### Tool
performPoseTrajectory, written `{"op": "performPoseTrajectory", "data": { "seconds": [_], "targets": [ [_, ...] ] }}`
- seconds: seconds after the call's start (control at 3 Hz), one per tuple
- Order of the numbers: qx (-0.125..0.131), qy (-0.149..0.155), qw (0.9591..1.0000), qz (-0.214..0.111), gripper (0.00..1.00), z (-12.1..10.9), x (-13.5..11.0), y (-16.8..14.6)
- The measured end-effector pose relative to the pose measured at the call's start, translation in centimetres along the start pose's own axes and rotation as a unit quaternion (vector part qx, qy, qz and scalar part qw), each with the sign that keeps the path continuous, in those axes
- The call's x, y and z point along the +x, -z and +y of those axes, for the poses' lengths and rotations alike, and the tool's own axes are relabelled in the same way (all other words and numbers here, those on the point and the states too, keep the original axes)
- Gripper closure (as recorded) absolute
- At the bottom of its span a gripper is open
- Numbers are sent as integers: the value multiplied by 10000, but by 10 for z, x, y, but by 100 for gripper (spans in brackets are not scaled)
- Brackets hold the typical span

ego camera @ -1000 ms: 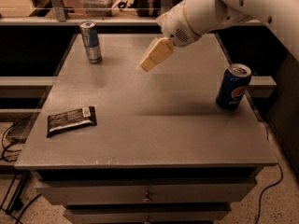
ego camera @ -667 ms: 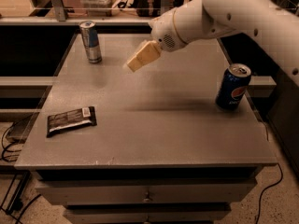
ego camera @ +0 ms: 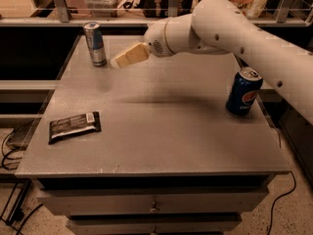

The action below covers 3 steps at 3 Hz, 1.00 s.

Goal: Knock redbull can over

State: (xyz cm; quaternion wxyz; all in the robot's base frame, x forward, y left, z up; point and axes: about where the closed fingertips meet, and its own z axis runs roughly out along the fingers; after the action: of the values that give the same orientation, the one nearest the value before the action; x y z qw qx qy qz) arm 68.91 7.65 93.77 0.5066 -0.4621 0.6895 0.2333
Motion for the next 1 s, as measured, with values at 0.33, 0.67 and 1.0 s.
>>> {"op": "performPoseTrajectory", "data": {
  "seconds": [0.33, 0.67, 1.0],
  "targets": [
    [87, -253, 9995, -179, 0, -8, -4, -30],
    [-5, -361, 9991, -200, 0, -12, -8, -63],
    [-379, -457, 9979, -258, 0, -8, -15, -102]
  ]
}}
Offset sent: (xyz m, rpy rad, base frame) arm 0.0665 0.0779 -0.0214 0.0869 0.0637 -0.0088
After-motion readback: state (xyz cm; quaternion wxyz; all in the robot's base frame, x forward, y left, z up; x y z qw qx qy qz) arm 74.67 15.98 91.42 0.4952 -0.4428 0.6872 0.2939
